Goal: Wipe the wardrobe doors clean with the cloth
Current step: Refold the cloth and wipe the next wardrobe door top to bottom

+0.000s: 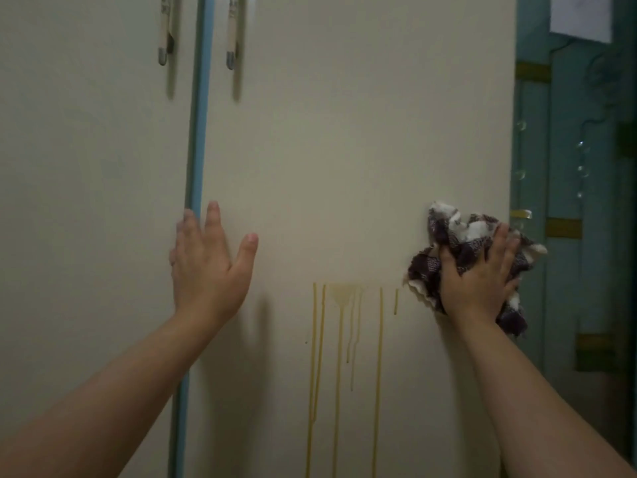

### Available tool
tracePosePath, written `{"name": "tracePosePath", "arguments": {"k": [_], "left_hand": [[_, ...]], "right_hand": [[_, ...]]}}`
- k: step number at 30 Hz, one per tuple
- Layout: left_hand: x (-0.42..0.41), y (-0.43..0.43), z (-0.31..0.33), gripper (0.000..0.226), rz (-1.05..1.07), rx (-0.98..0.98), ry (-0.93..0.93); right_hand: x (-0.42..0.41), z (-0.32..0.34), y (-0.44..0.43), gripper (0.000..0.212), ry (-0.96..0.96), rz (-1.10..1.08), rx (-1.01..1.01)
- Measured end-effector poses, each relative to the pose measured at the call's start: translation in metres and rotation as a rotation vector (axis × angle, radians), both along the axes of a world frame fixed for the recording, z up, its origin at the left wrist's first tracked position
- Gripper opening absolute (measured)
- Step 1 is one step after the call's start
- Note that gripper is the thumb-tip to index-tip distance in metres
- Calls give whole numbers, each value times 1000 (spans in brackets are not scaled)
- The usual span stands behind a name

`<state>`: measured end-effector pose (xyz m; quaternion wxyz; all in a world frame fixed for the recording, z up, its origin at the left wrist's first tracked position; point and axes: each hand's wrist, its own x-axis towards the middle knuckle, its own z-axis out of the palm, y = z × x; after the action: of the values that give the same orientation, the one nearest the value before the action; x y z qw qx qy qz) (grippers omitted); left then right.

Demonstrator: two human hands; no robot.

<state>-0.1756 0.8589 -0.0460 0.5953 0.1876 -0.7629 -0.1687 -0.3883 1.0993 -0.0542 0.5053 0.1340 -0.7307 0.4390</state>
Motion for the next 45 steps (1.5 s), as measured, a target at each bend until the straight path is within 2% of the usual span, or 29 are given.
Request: {"name": "tracePosePath", "arguments": {"k": [6, 11, 19, 24, 27, 29, 32, 36, 41, 45], "left_hand": [[11, -12, -5, 67, -192, -25, 54], [20, -19, -4, 59, -380, 39, 120], [32, -27, -32, 64, -385, -27, 37], [37, -27, -42, 69, -290, -94, -12], [41, -24, -52, 71, -162, -127, -48], [44, -22, -62, 71, -89, -149, -66], [45, -20, -75, 76, -69, -139, -110], [42, -16, -84, 71, -50, -143, -191], [38, -9, -87, 75, -68, -79, -164], [28, 8, -100, 79, -106, -50, -181]], "right_hand": [[34, -37, -39, 80, 0, 42, -33], [76, -38, -103, 77, -1, 15, 121], [141, -32, -195, 77, 130, 28, 380], [163, -33, -228, 62, 121, 86, 485], [170, -44, -232, 57, 171, 17, 483], [176, -59, -235, 58, 180, 66, 515], [174, -85, -231, 62, 179, 94, 569], [168, -94, -223, 64, 198, 119, 684], [145, -99, -190, 62, 311, 82, 565], [107, -105, -142, 66, 263, 26, 475]]}}
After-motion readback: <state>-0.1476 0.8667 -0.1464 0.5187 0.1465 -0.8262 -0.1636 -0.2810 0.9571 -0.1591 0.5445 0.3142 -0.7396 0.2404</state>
